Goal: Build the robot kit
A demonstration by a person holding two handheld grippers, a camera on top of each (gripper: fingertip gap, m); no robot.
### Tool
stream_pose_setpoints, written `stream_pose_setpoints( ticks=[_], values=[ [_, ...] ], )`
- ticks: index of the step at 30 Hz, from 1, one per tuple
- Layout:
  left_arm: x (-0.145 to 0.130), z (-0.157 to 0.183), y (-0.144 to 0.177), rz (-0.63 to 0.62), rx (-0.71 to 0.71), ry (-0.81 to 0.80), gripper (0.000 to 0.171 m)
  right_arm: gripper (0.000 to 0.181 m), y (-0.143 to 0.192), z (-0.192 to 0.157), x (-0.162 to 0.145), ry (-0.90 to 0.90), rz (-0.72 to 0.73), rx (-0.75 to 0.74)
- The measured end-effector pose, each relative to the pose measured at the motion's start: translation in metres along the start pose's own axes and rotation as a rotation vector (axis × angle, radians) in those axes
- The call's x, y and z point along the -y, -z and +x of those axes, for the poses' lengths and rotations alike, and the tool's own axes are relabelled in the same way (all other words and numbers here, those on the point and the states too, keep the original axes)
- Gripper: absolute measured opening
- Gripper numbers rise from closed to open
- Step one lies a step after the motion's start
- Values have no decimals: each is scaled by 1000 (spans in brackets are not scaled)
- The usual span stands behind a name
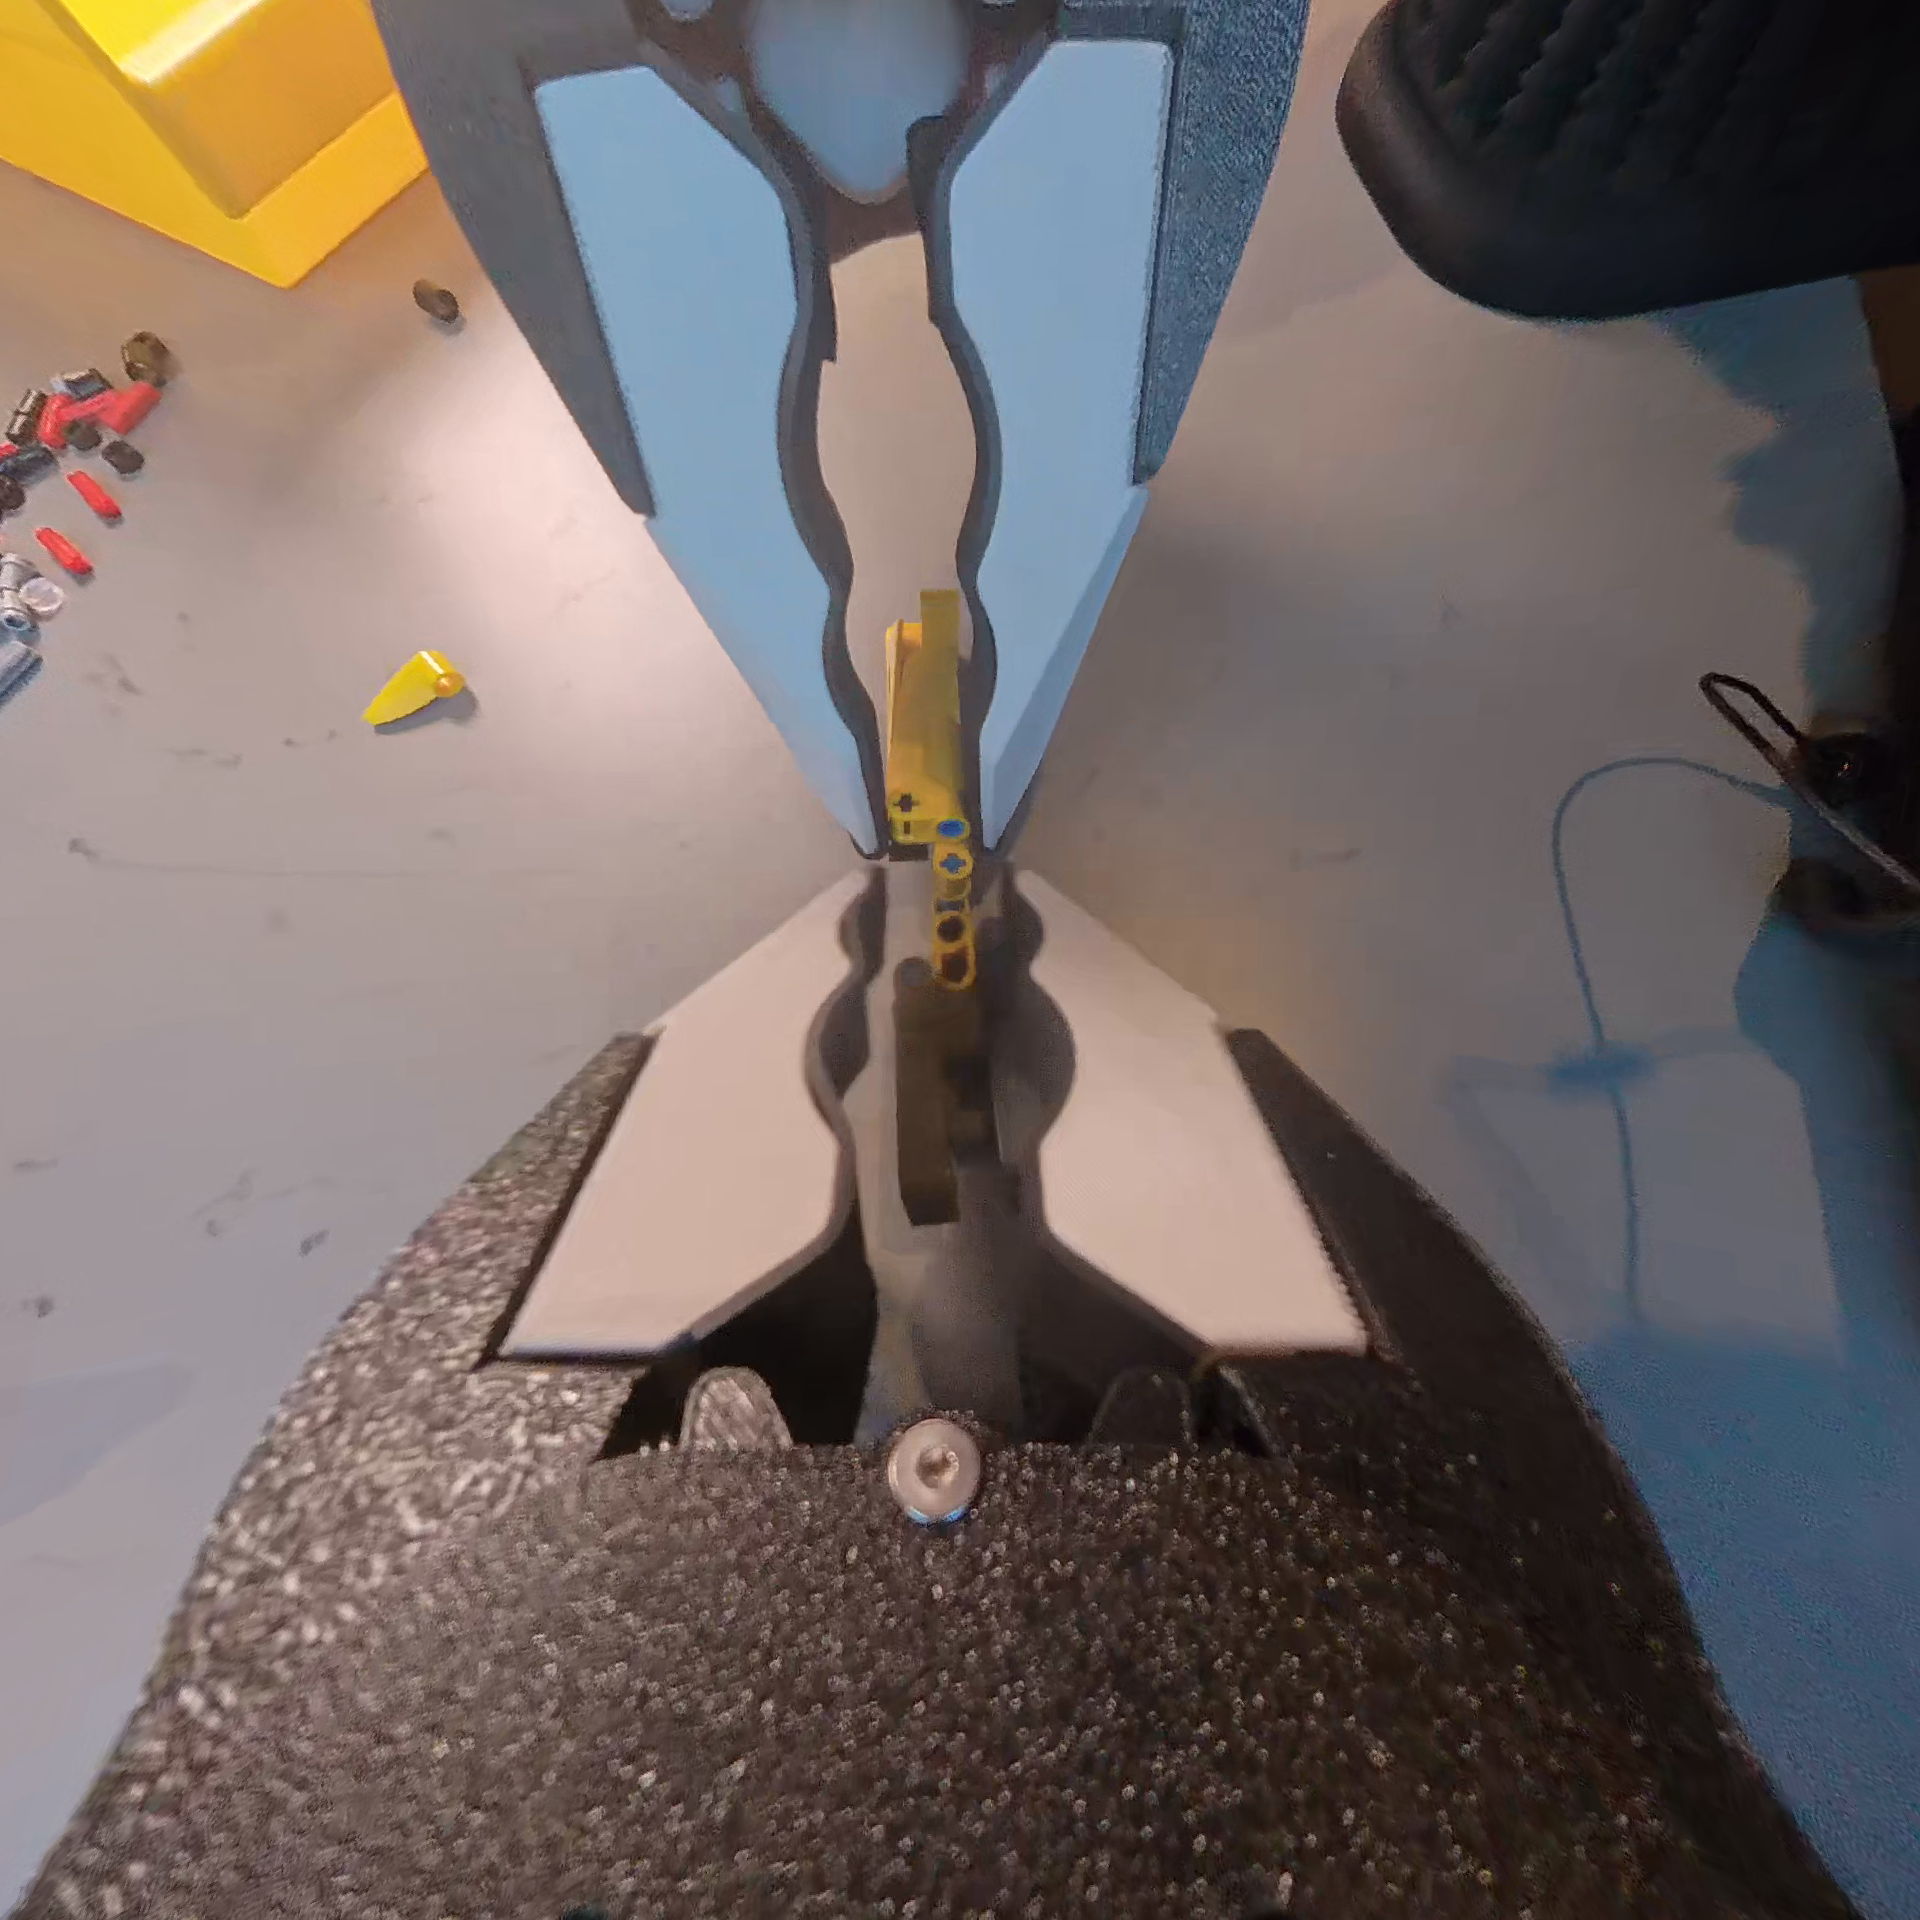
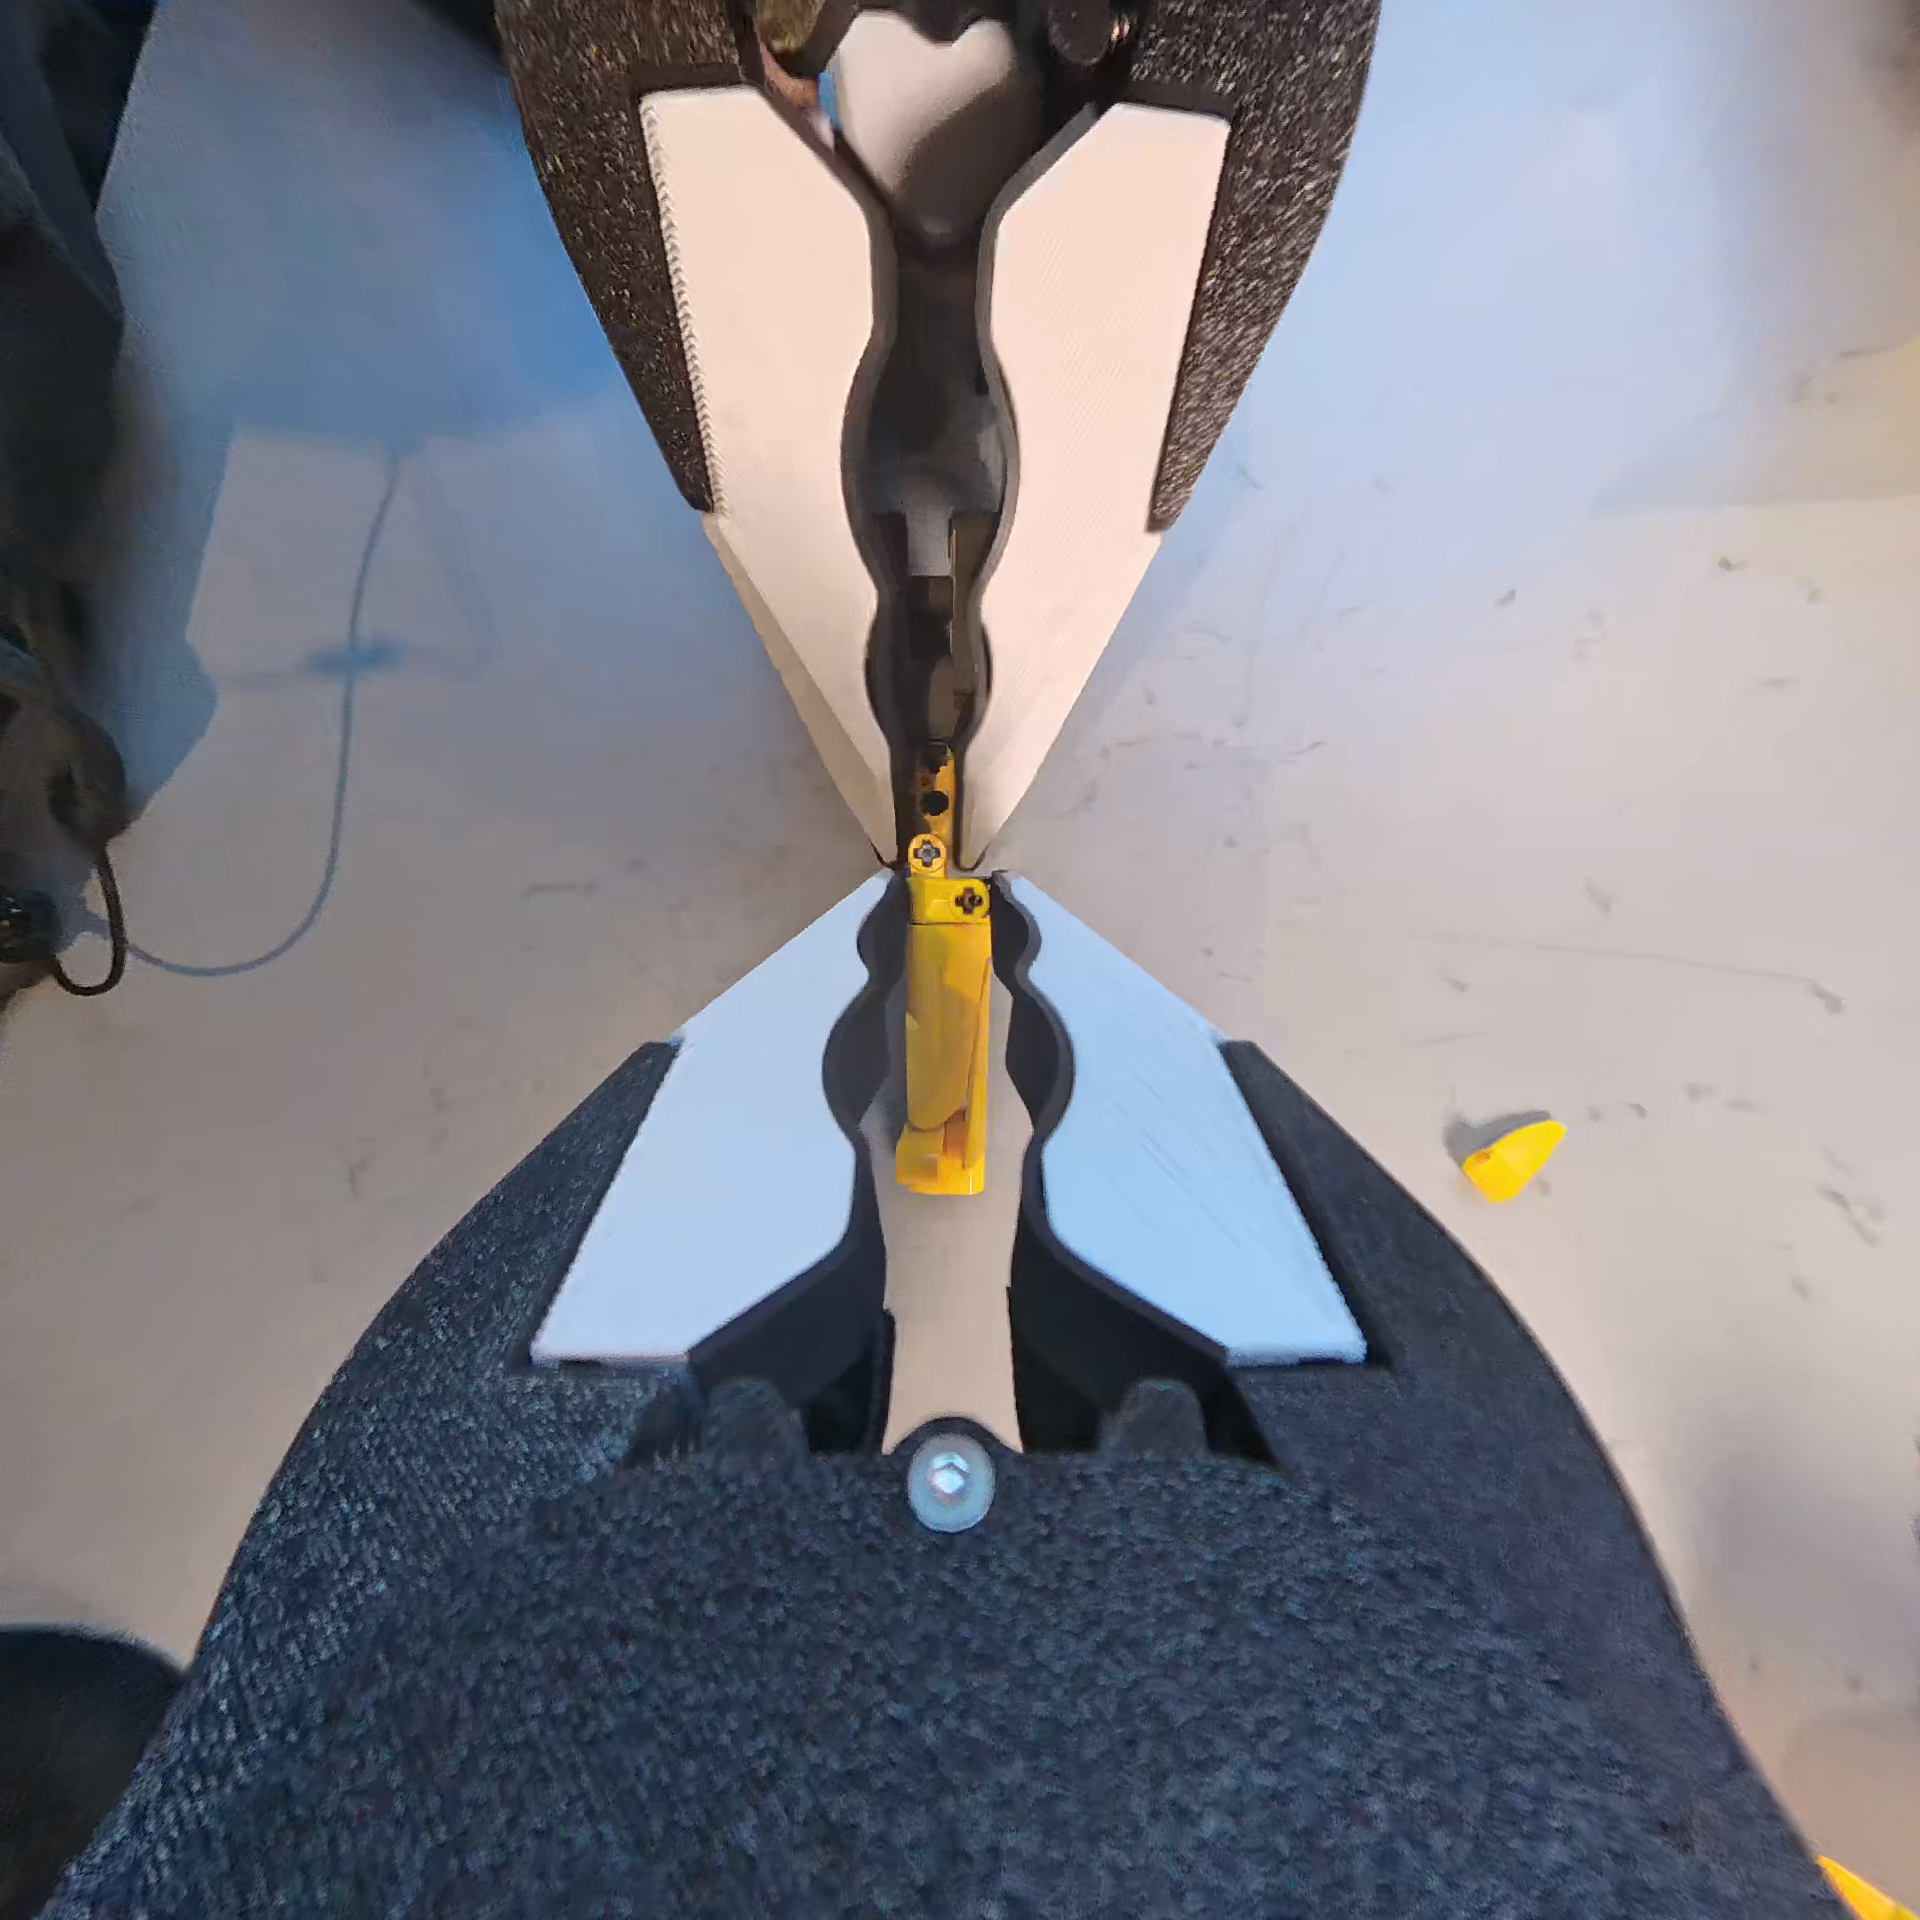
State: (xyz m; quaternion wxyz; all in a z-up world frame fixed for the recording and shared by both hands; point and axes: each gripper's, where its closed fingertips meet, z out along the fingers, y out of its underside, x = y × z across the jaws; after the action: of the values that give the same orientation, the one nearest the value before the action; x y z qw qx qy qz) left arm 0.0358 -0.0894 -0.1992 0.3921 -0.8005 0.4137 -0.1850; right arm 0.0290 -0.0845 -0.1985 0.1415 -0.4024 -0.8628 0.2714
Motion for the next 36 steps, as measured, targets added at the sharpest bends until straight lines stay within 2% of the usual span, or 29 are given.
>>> stream_pose_setpoints(
  ticks=[3, 7, 9, 10, 14, 24, 28, 33, 36],
  values=[
    [-3, 6, 16, -23, -79, 34, 49, 15, -2, 1, 2, 12, -77, 13],
    [-25, 0, 30, -109, -68, 63, 44, 15, -4, 1, 3, 16, -165, 29],
    [-36, 3, 25, -153, -82, 61, 27, 15, -6, 1, 5, 16, -204, 35],
    [-36, 3, 23, -158, -82, 50, 25, 15, -7, 1, 6, 16, -220, 37],
    [-24, -1, 25, -89, -89, 92, 25, 15, -10, 2, 5, 7, -280, 53],
    [-33, 1, 24, -104, -94, 113, 25, 14, -15, 3, 5, -18, -353, 6],
    [-34, 1, 24, -105, -93, 114, 25, 15, -15, 3, 6, -35, -313, -23],
    [-34, 1, 21, -105, -73, 88, 25, 23, -6, -3, 19, -30, -118, -21],
    [-34, 0, 20, -97, -70, 81, 25, 22, -7, 1, 18, -1, -116, -59]
  ],
)
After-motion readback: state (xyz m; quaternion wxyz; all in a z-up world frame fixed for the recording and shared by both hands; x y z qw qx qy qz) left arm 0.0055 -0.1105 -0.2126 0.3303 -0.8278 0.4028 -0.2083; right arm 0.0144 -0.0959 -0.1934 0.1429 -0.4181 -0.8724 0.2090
